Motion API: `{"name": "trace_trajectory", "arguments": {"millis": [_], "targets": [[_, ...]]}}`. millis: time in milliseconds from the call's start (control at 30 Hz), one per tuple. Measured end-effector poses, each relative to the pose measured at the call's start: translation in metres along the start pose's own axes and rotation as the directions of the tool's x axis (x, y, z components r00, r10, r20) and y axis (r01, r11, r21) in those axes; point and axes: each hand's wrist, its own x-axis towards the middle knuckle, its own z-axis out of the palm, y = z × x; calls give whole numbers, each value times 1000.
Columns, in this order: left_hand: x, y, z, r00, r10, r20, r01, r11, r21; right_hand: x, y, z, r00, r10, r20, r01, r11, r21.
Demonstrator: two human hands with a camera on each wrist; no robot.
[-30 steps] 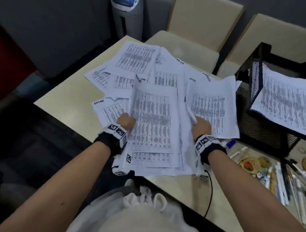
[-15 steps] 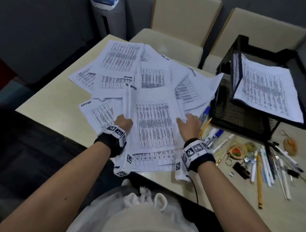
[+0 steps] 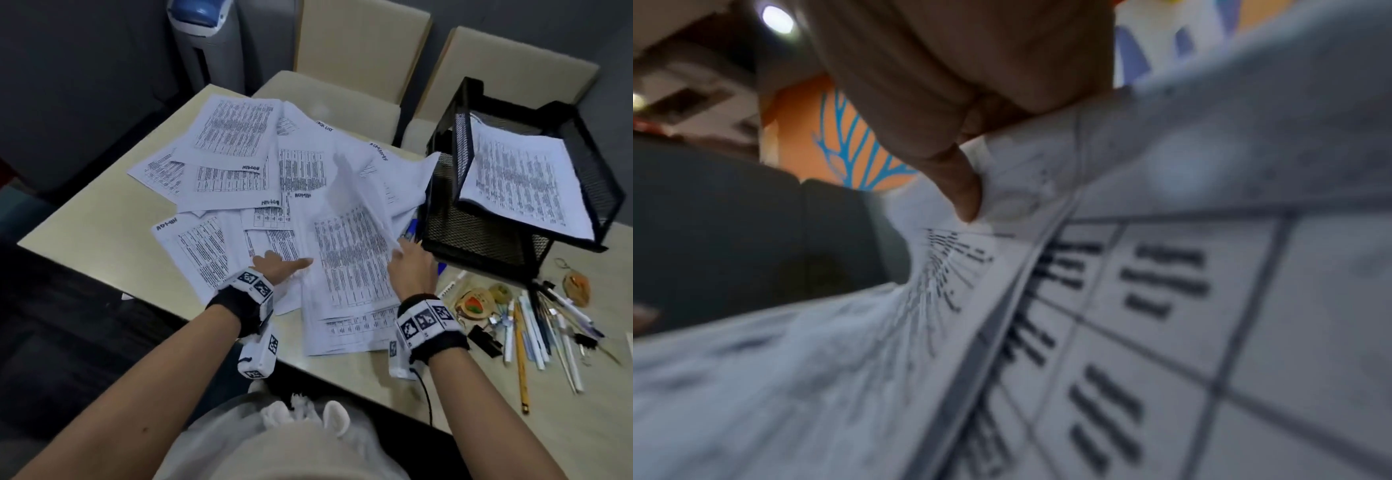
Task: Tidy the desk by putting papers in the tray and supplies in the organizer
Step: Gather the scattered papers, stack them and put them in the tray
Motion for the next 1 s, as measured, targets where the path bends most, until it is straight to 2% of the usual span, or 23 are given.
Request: {"name": "trace_trajectory", "arguments": {"millis": [67,100,167,233,267,300,367,433,500,600,733,767,833,900,1000], "targets": [[-10,18,-5,996,81,25,-77,989,-122,3,0,-24,996,-48,-74,60,985,165],[-19,32,-8,986,164,26,-154,962,-224,5,-2,-37,992,-83,-97,106,958,266],[-43,66,-21,939,345,-19,-315,834,-454,7,-10,-62,984,-110,-143,166,861,481],[-66,98,-39,842,497,-208,-505,595,-625,10,-18,-83,976,-83,-203,201,710,674],[-78,112,-49,781,544,-307,-588,473,-656,12,-22,-90,969,-67,-237,223,647,729],[-88,121,-59,722,570,-393,-659,391,-643,13,-26,-96,961,-62,-270,253,592,765],[-99,131,-75,625,608,-489,-757,320,-570,17,-30,-99,953,-49,-299,280,517,809],[-104,129,-80,588,626,-512,-791,315,-524,19,-31,-94,967,-28,-252,231,505,832],[-101,116,-76,616,601,-509,-778,363,-512,17,-29,-83,983,-28,-181,171,490,855],[-93,93,-61,691,531,-491,-721,460,-517,13,-28,-60,994,-36,-104,109,480,871],[-88,83,-38,814,479,-327,-580,676,-454,15,-30,-42,998,-26,-51,56,612,789],[-88,85,-35,817,478,-322,-576,698,-425,17,-29,-43,998,-17,-58,56,620,782],[-95,100,-34,783,507,-361,-621,676,-397,25,-22,-53,997,24,-69,41,597,801],[-105,127,-39,734,521,-435,-678,600,-425,33,-10,-66,997,39,-59,26,572,820],[-111,184,-48,669,532,-519,-742,426,-518,44,17,-92,994,7,-107,77,646,760]]}}
